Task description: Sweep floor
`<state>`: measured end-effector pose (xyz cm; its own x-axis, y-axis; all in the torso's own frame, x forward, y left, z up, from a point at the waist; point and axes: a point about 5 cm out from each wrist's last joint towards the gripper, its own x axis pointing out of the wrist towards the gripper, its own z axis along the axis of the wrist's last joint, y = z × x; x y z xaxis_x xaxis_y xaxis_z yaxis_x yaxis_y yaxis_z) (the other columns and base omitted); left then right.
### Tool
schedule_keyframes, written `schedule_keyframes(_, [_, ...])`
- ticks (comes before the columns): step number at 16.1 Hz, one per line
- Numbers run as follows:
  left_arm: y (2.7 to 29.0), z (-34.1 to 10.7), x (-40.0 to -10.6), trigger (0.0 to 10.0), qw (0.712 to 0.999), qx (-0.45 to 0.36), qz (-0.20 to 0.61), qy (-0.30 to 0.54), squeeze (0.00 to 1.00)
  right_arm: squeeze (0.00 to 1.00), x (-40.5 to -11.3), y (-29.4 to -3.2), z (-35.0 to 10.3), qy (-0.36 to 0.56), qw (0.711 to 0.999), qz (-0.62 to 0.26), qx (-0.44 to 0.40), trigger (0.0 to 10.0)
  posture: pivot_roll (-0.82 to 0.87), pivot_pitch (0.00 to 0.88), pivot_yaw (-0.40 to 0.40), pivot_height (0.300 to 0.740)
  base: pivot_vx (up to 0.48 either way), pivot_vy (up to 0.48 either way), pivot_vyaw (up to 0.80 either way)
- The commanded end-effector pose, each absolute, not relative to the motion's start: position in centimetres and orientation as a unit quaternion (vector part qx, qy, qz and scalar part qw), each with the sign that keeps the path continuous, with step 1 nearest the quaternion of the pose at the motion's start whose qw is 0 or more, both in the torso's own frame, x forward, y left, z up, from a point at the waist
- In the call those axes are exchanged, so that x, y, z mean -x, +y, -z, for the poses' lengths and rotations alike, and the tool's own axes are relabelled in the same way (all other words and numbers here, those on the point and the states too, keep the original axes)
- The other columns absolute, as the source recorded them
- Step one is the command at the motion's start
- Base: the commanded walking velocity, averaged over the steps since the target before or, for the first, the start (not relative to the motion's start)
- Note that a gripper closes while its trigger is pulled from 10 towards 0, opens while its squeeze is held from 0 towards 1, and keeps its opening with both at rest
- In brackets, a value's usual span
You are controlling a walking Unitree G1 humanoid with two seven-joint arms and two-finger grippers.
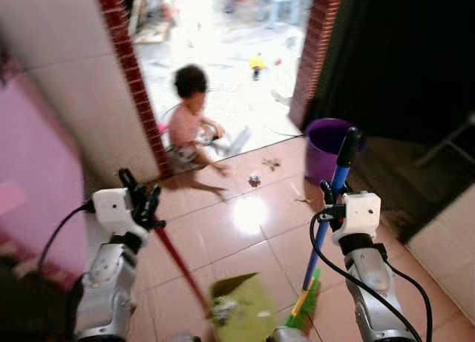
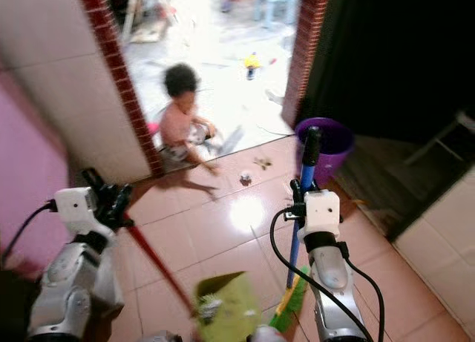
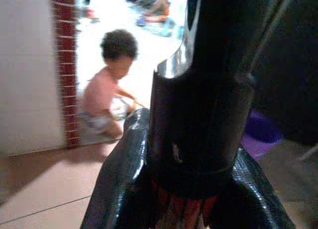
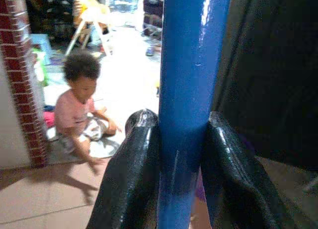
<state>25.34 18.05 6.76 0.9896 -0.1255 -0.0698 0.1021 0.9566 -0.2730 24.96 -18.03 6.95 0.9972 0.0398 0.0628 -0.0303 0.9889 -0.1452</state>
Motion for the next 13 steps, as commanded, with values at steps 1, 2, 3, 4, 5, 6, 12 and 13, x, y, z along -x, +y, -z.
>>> schedule_keyframes(1, [18.0, -8.9, -26.2, 10.0, 0.986, 0.151, 0.068, -0.002, 0.00, 0.00, -25.4, -18.1, -8.1, -0.055, 0.995, -0.018, 0.085, 10.0, -0.10, 0.000, 0.047, 0.740, 0.368, 0.307, -0.80])
schedule_keyframes(2, [17.9, -9.1, -26.3, 10.0, 0.986, 0.151, 0.072, -0.006, 0.00, 0.00, -25.1, -18.4, -7.8, -0.050, 0.994, -0.018, 0.094, 10.0, -0.10, 0.000, 0.043, 0.740, 0.368, 0.307, -0.80])
schedule_keyframes(3, [17.8, -9.1, -26.4, 10.0, 0.985, 0.153, 0.075, -0.007, 0.00, 0.00, -24.7, -18.8, -7.6, -0.045, 0.994, -0.017, 0.103, 10.0, -0.11, 0.000, 0.042, 0.740, 0.379, 0.296, -0.80])
schedule_keyframes(4, [17.8, -9.1, -26.4, 10.0, 0.985, 0.154, 0.076, -0.007, 0.00, 0.00, -24.3, -19.2, -7.3, -0.038, 0.993, -0.013, 0.109, 10.0, -0.11, 0.000, 0.042, 0.740, 0.375, 0.300, -0.80])
schedule_keyframes(5, [17.7, -9.2, -26.5, 10.0, 0.985, 0.154, 0.077, -0.007, 0.00, 0.00, -24.0, -19.5, -7.2, -0.034, 0.993, -0.012, 0.110, 10.0, -0.11, 0.000, 0.044, 0.740, 0.375, 0.300, -0.80])
schedule_keyframes(6, [17.6, -9.2, -26.6, 10.0, 0.984, 0.157, 0.081, -0.008, 0.00, 0.00, -23.9, -19.8, -7.1, -0.032, 0.993, -0.010, 0.114, 10.0, -0.12, 0.000, 0.045, 0.740, 0.375, 0.296, -0.80])
schedule_keyframes(12, [17.4, -9.7, -27.1, 10.0, 0.984, 0.162, 0.079, -0.016, 0.00, 0.00, -24.1, -19.6, -7.2, -0.033, 0.993, -0.017, 0.113, 10.0, -0.12, 0.000, 0.043, 0.740, 0.376, 0.299, -0.44])
schedule_keyframes(13, [17.4, -10.0, -27.2, 10.0, 0.983, 0.164, 0.073, -0.022, 0.00, 0.00, -24.0, -19.5, -7.1, -0.033, 0.993, -0.023, 0.115, 10.0, -0.12, 0.000, 0.042, 0.740, 0.379, 0.296, 0.00])
